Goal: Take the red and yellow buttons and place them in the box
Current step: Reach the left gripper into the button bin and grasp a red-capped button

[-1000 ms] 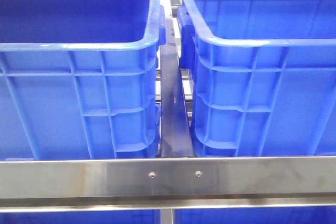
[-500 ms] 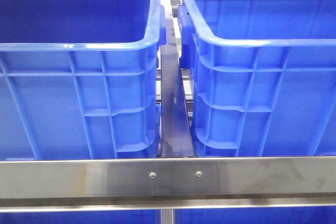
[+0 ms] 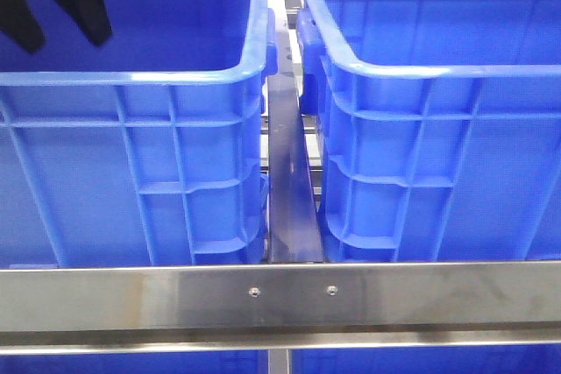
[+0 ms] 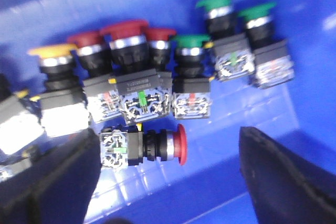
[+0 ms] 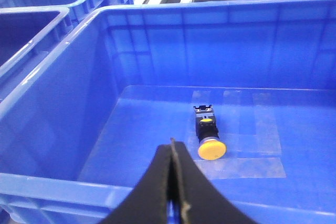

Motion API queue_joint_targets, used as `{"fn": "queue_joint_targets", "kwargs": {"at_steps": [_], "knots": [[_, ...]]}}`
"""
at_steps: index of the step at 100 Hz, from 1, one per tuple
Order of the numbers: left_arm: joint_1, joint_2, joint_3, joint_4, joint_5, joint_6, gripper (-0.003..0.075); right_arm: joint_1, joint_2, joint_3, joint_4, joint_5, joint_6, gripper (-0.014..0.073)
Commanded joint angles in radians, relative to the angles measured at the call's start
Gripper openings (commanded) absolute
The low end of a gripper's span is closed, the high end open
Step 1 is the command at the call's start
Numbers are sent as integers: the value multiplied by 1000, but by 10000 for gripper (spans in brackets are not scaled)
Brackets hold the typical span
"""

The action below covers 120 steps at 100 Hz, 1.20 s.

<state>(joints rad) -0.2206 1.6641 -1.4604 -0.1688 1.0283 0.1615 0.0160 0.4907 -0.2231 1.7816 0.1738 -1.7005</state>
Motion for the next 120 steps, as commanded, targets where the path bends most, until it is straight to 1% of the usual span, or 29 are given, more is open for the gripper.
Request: {"fn": "queue_joint_targets", "kwargs": {"at_steps": [1,20,50,75,95,120], "knots": [[2,-4,-23,-2,-37,-10,510,0,-1,-25,18,18,-4,-63],[2,63,-25,10,-90,-10,493,0,-1,-25,18,18,-4,-63],[5,74,-27,15,-219,-10,493,0,-1,-25,18,19,-4,-63],[7,85,-27,8,-224,-10,493,0,-1,-25,18,26,-4,-63],[7,130,-27,-10,-193,-10,493,0,-1,-25,18,26,-4,-63],[7,139,-27,-12,-183,-10,493,0,-1,-25,18,26,-4,-63]]}}
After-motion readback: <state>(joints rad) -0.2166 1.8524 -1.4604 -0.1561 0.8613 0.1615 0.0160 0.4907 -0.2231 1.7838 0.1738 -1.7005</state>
